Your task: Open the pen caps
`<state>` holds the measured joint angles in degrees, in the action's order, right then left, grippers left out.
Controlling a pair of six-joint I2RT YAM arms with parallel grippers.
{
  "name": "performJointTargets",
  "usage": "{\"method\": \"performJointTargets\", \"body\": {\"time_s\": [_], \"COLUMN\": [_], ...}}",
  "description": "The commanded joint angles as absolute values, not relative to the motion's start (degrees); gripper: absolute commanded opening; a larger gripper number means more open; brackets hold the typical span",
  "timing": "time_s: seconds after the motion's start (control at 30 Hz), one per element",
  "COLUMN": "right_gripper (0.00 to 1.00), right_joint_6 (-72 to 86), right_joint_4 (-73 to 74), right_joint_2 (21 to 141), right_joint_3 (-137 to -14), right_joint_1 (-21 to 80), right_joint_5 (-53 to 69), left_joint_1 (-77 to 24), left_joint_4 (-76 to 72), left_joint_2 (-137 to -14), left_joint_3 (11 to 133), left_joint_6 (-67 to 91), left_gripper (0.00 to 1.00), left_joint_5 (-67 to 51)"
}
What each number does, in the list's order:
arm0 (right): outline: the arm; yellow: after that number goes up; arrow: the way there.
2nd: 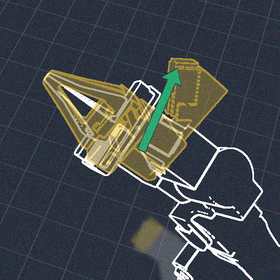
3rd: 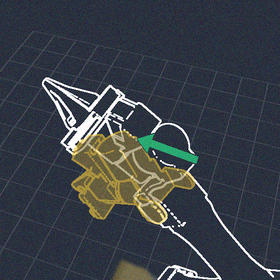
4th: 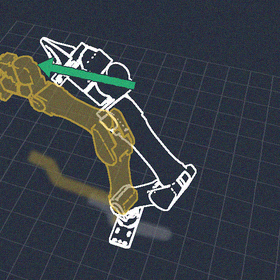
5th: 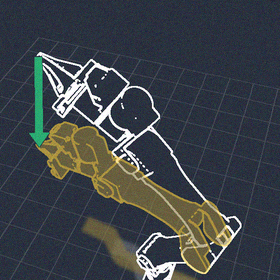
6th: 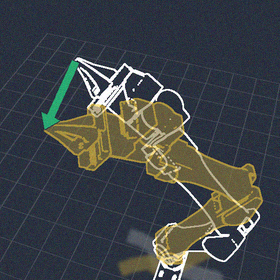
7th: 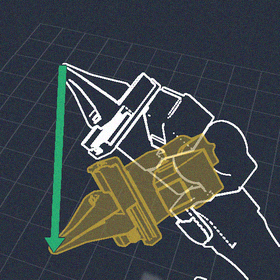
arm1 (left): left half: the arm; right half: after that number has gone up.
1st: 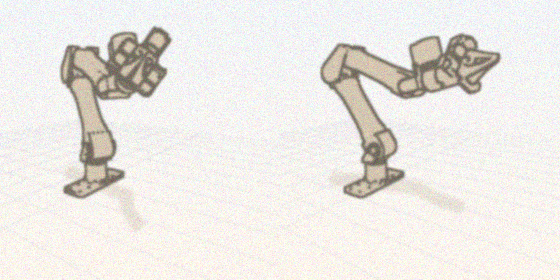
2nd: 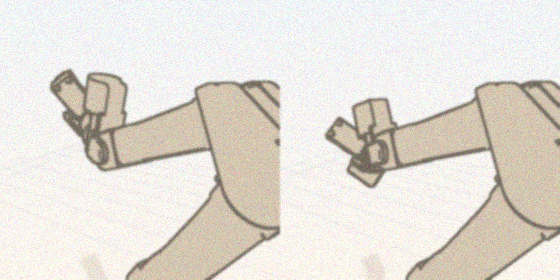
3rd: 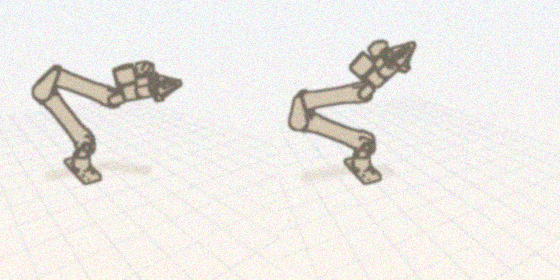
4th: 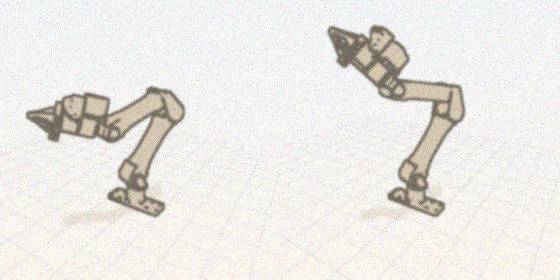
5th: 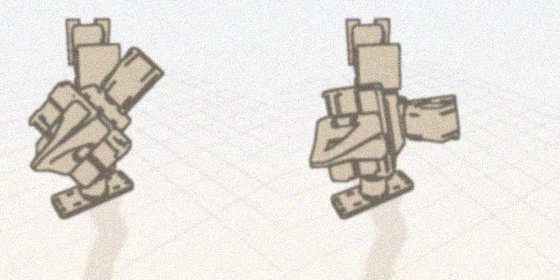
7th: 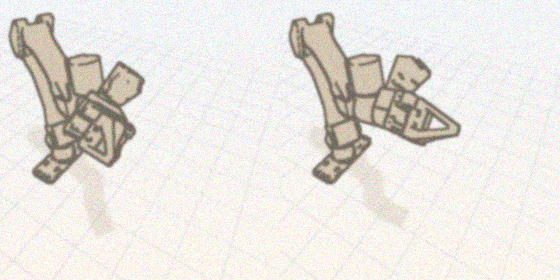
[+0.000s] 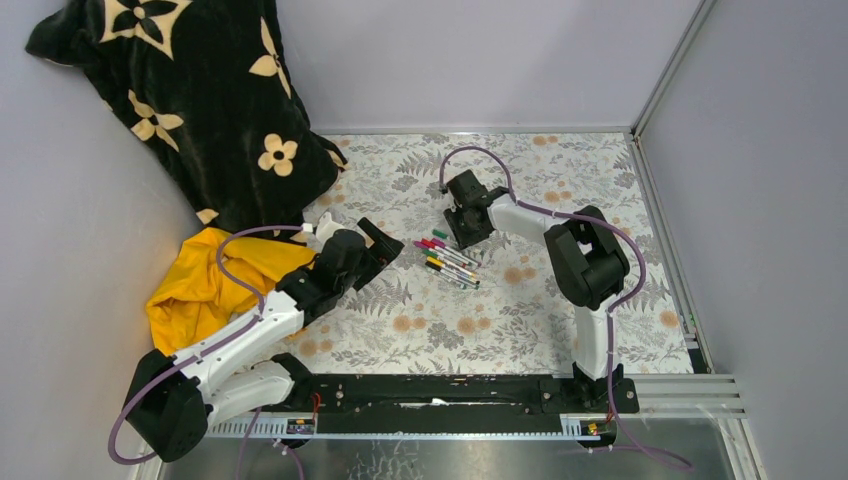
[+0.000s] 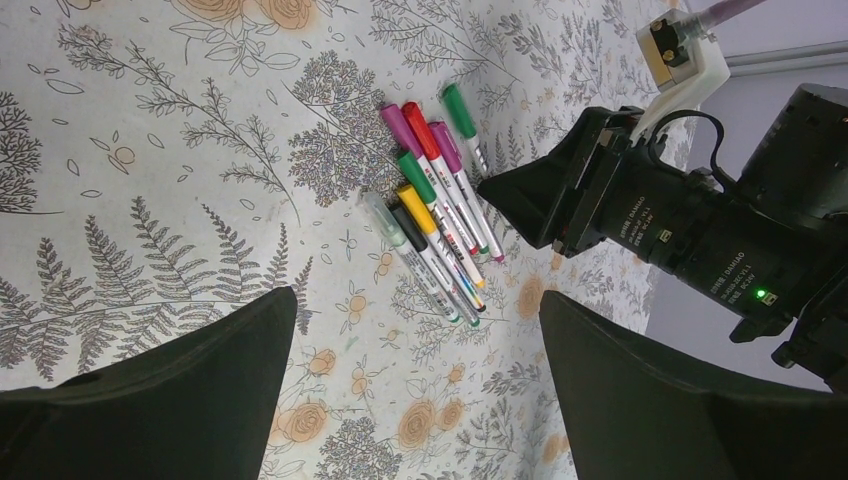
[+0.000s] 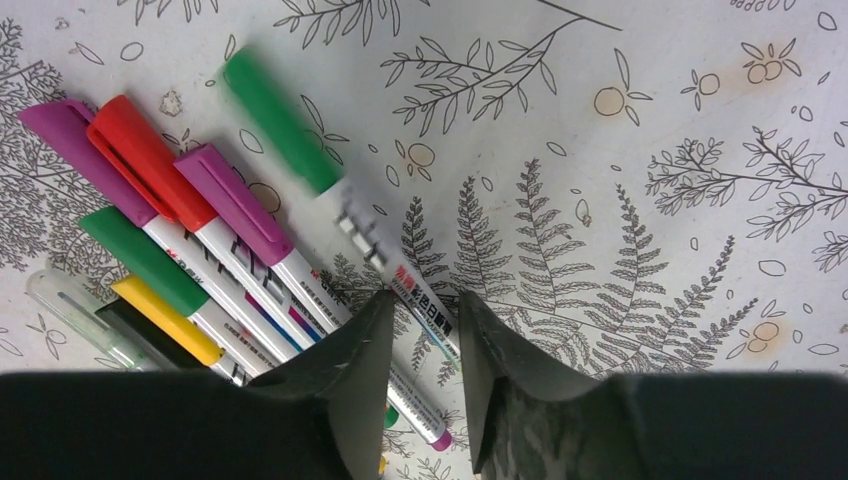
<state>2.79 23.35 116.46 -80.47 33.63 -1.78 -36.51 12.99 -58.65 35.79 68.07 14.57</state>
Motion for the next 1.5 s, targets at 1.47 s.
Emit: {"method": "performJointTargets", "body": {"time_s": [1.47], "right_gripper": [0.06], "right_joint_6": [19.1], "right_joint_4": [12.8], "right_joint_2": [87.1], "right_joint_3": [-60.3], "right_joint_1": [39.9], "right_joint_5": [4.0], "left_joint_1": [-31.9], "left_joint_4": [-12.2], "left_joint_2": [-84.9], "left_joint_3": [46.6], "left_joint_6": [66.9], "left_gripper": [0.91], "left_joint_5": [-13.7]}}
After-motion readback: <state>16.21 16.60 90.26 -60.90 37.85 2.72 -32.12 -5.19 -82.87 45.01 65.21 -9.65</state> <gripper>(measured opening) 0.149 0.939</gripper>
